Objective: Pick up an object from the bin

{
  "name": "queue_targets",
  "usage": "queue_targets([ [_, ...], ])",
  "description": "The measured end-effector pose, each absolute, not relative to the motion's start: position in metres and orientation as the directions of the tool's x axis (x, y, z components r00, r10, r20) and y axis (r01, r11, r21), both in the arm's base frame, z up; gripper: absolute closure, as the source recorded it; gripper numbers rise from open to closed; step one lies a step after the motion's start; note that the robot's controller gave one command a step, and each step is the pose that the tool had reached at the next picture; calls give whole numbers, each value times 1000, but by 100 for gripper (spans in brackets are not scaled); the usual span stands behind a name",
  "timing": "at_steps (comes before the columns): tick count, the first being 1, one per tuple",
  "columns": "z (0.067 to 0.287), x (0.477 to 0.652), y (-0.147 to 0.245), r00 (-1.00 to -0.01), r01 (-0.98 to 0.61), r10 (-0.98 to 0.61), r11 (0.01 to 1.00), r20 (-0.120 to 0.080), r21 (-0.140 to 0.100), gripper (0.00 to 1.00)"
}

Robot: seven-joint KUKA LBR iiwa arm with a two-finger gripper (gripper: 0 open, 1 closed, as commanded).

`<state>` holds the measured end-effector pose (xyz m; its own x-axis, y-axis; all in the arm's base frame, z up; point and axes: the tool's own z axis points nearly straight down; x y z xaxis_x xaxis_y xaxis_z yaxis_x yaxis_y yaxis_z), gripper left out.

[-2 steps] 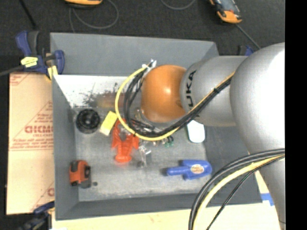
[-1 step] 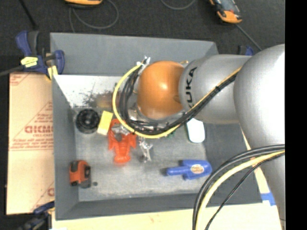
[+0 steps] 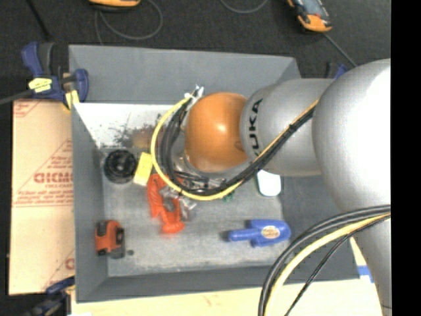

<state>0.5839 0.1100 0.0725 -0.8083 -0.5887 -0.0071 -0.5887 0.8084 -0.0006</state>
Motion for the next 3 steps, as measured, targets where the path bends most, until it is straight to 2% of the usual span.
queue_targets([
  [1, 72, 584, 110, -809, -588, -588, 809, -7, 0, 100],
  [2, 110, 581, 114, -811, -586, -586, 811, 4, 2, 100],
  [3, 247, 580, 108, -743, -669, -669, 743, -4, -1, 100],
])
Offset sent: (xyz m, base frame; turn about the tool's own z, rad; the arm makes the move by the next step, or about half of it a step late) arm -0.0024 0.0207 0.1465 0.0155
